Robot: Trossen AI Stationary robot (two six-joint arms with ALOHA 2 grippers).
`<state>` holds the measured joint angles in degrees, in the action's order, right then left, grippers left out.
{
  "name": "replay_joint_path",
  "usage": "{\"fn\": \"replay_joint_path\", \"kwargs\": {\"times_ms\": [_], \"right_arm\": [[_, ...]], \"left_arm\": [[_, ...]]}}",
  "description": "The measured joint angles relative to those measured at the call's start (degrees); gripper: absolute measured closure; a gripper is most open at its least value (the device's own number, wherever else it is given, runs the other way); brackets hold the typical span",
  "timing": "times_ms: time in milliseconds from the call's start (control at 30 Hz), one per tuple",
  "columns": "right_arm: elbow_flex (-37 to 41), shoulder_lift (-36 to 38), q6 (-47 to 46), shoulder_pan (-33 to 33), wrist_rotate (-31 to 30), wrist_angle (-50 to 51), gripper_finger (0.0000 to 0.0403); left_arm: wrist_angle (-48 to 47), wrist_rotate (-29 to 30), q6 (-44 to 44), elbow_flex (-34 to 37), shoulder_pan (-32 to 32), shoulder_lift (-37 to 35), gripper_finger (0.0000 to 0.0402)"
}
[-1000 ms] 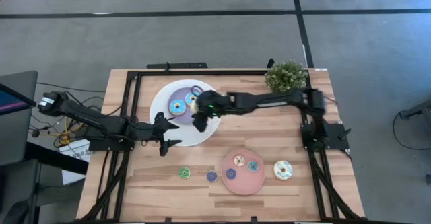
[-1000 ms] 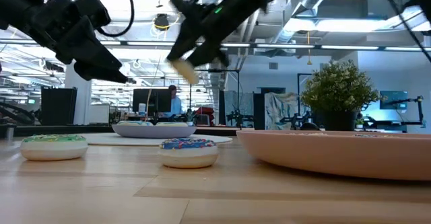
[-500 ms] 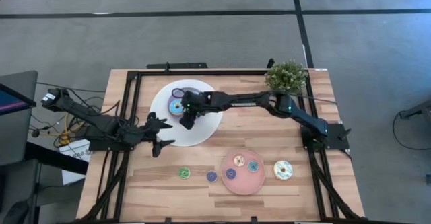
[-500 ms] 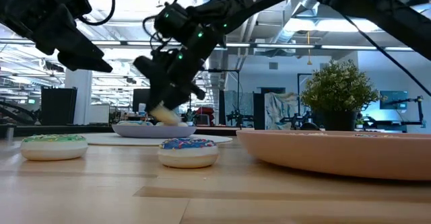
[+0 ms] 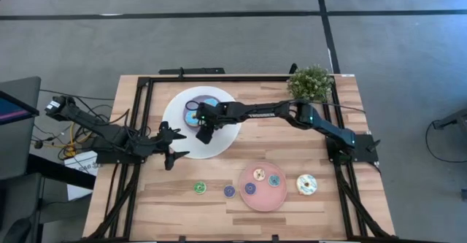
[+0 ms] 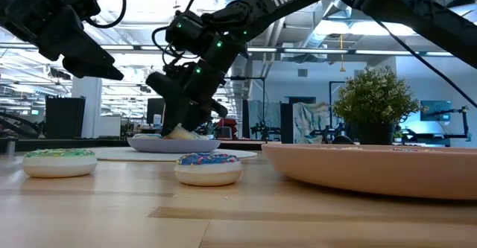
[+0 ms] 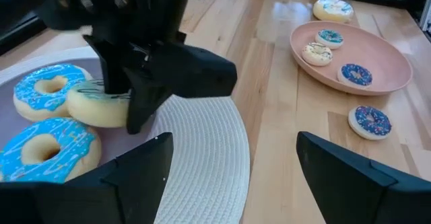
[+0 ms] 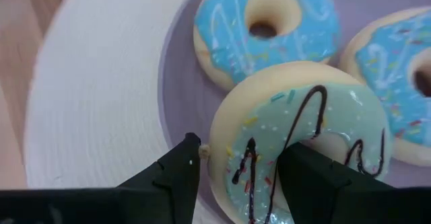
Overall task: Pick & Place donuts
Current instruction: Put the big light green donut on the purple plate
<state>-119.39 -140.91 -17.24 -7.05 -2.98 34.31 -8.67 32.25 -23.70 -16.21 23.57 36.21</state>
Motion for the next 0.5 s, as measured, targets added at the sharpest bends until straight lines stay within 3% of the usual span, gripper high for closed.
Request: {"fn": "replay_joint_path", "kwargs": {"times_ms": [233,500], "right_arm": [[0.0,-0.2,1.3,-0.1,0.1,1.0,0.0220],[0.0,-0.2,1.2,-0.1,0.1,1.2,0.0165]], "left_arm": [[0.0,0.0,-0.2,0.0,0.0,0.0,0.0093],[0.0,-0.1,-1.0,0.0,0.0,0.0,0.0093]]}}
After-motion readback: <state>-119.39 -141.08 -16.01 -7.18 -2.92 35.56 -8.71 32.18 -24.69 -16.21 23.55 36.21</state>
